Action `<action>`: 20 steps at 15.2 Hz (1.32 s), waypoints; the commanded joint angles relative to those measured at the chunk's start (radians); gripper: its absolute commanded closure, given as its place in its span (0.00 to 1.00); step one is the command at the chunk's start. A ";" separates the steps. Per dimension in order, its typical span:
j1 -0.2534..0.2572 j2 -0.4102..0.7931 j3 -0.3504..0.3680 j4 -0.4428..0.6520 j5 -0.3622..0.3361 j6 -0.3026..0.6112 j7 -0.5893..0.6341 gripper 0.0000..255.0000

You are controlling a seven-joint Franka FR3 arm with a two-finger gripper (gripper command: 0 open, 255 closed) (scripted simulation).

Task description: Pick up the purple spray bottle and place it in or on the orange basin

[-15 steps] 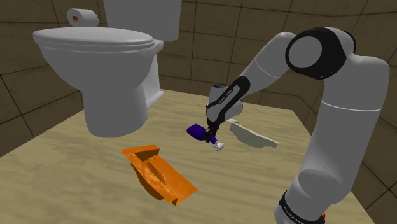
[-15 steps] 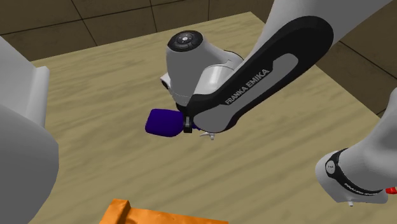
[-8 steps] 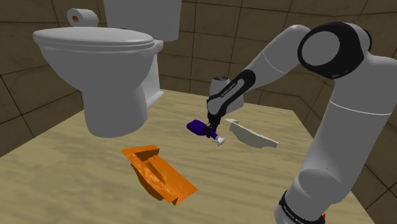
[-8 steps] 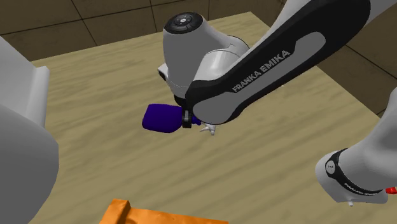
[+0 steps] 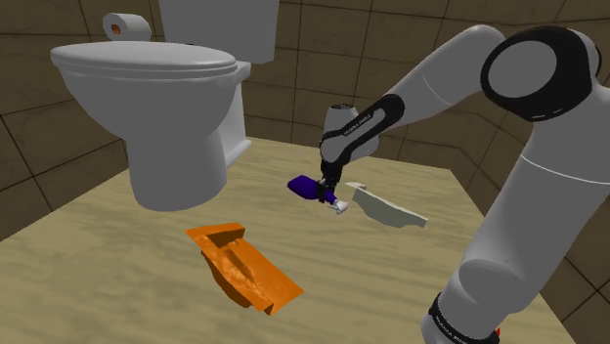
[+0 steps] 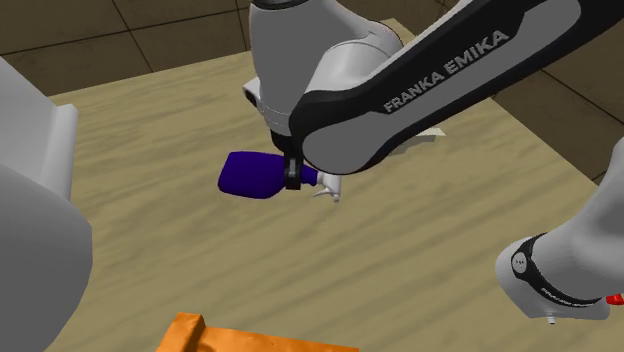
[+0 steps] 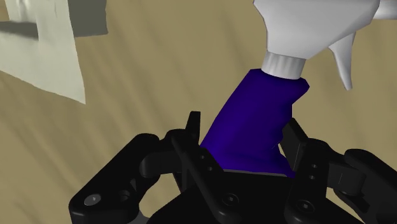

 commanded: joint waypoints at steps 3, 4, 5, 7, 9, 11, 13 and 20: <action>0.000 -0.041 0.000 0.016 -0.001 -0.057 -0.002 1.00; 0.001 -0.050 0.000 0.020 -0.001 -0.071 -0.002 1.00; 0.001 -0.060 0.000 0.025 -0.001 -0.085 -0.002 1.00; 0.001 -0.078 0.001 0.035 -0.001 -0.113 -0.003 1.00; 0.001 -0.095 0.001 0.045 -0.001 -0.140 -0.004 1.00; 0.002 -0.111 0.002 0.057 -0.001 -0.168 -0.005 1.00; 0.002 -0.127 0.002 0.069 -0.001 -0.196 -0.005 1.00; 0.072 -0.176 0.090 0.022 0.001 -0.207 0.150 1.00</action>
